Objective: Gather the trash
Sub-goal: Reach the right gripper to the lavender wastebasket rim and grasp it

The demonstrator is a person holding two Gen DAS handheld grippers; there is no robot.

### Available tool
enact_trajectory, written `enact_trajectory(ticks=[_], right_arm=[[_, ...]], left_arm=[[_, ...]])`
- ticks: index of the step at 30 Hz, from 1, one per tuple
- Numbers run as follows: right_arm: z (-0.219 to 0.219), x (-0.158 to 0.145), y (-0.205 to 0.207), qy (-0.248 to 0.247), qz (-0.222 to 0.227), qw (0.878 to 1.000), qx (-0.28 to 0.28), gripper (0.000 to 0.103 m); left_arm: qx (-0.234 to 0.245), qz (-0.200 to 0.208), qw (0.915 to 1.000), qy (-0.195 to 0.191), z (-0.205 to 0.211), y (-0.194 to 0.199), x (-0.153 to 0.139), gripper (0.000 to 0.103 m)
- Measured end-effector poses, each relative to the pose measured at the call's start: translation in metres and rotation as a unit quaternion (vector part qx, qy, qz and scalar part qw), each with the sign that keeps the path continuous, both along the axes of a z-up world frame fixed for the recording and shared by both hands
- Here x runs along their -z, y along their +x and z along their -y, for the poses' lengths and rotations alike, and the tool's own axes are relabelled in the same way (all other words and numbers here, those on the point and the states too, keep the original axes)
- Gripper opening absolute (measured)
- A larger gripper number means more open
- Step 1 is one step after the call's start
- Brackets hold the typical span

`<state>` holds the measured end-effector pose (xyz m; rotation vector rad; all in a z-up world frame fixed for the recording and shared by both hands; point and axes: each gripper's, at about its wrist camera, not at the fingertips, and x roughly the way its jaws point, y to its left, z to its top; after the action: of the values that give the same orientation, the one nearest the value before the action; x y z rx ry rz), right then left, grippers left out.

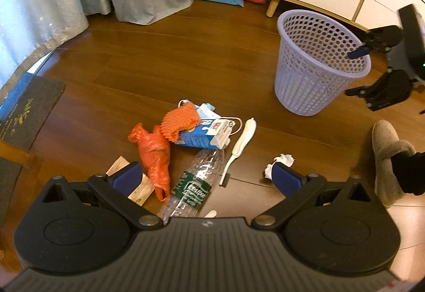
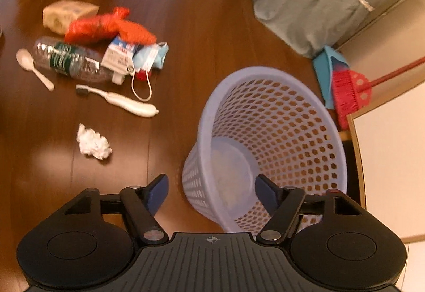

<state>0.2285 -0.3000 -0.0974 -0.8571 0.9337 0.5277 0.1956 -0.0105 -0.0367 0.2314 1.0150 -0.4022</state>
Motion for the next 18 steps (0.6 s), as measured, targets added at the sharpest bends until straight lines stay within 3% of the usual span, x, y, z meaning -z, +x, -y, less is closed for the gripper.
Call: enact_trajectory(ticks=[10,18], right_arm=[[0.000,0.031,0.018,-0.020,-0.013,0.999,-0.041,0.038],[-0.002,0.039,0.020,-0.021,-0.004,0.998,-0.060,0.026]], left_arm=[[-0.011,-0.019,0.9995,-0.022,0.000,0.001,0.001,0.102],[-0.010,-0.028,0.9991,-0.029,0.004,0.000,0.001,0.102]])
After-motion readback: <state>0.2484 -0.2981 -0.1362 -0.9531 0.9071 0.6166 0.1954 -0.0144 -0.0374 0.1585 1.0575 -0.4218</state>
